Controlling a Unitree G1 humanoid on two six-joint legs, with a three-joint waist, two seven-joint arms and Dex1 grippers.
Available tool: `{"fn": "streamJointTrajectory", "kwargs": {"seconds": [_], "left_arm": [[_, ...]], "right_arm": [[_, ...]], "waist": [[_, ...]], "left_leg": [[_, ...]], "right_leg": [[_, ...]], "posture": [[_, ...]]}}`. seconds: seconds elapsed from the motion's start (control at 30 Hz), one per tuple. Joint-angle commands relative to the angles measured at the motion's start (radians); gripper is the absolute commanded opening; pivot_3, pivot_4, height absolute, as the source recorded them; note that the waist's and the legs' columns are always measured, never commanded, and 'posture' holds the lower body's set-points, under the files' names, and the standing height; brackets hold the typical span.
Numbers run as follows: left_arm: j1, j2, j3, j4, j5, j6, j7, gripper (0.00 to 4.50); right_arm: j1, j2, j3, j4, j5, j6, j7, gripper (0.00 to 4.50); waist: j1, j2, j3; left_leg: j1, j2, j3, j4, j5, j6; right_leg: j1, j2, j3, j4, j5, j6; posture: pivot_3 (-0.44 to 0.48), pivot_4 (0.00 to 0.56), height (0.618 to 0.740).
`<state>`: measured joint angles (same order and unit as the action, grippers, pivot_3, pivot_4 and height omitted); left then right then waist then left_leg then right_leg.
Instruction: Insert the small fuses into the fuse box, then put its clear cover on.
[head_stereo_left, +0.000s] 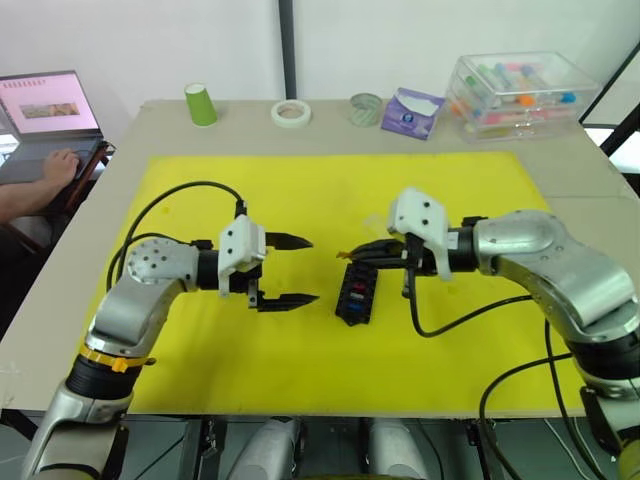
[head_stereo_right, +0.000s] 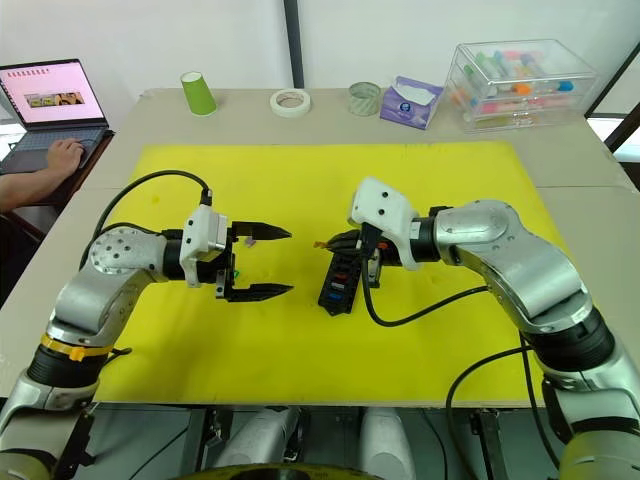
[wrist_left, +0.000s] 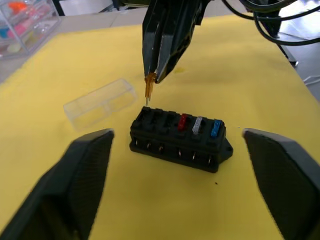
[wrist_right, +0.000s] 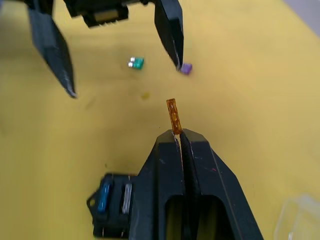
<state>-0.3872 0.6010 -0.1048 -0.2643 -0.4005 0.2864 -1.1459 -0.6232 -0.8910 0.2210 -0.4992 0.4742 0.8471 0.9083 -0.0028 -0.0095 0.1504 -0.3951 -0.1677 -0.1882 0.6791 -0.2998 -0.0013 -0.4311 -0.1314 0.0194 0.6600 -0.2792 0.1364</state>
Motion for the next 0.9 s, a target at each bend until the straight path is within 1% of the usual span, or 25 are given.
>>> {"fn": "streamJointTrajectory", "kwargs": {"seconds": [0.03,0.2,0.43,0.67,0.8,0.9], "left_arm": [[0.041,-0.024,-0.013,-0.064,0.006,-0.007,0.055,4.48],[0.064,-0.050,-0.049,-0.069,0.019,-0.012,0.086,4.48],[0.051,-0.097,-0.107,-0.047,0.054,-0.008,0.133,4.48],[0.016,-0.103,-0.113,-0.087,0.038,0.054,0.149,4.48],[-0.034,-0.100,-0.100,-0.087,0.029,0.104,0.165,4.48],[-0.040,-0.095,-0.098,-0.090,0.021,0.120,0.165,4.48]], "right_arm": [[-0.012,-0.082,-0.021,-0.063,-0.030,0.090,-0.016,0.00],[-0.037,-0.085,-0.018,-0.106,-0.004,0.173,-0.027,0.00],[-0.052,-0.062,0.005,-0.149,0.011,0.278,-0.061,0.00],[-0.081,-0.036,0.052,-0.145,-0.001,0.303,-0.083,0.00],[-0.078,-0.006,0.093,-0.107,-0.034,0.277,-0.105,0.00],[-0.072,-0.003,0.100,-0.098,-0.045,0.266,-0.104,0.00]], "waist": [[0.008,0.000,0.000],[0.016,0.000,0.000],[0.018,0.000,0.000],[0.017,0.000,0.000],[0.018,0.000,0.000],[0.016,0.000,0.000]], "left_leg": [[0.000,0.000,0.000,0.000,0.000,0.000],[0.000,0.000,0.001,0.000,0.000,0.000],[0.001,0.000,0.001,0.000,0.000,0.000],[0.001,0.000,0.001,0.000,0.000,0.000],[0.001,0.000,0.001,0.000,0.000,0.000],[0.001,0.000,0.001,0.001,0.000,0.000]], "right_leg": [[0.000,0.000,0.000,-0.001,0.000,0.000],[0.000,0.000,0.000,-0.001,0.000,0.000],[0.001,0.000,0.000,-0.001,0.000,0.000],[0.001,0.000,0.000,-0.001,0.000,0.000],[0.001,0.000,0.000,-0.001,0.000,0.000],[0.001,0.000,0.000,-0.001,0.000,0.000]], "posture": [[0.000,0.150,0.740],[0.000,0.150,0.740],[0.000,0.150,0.740],[0.000,0.150,0.740],[0.000,0.150,0.740],[0.000,0.150,0.740]]}}
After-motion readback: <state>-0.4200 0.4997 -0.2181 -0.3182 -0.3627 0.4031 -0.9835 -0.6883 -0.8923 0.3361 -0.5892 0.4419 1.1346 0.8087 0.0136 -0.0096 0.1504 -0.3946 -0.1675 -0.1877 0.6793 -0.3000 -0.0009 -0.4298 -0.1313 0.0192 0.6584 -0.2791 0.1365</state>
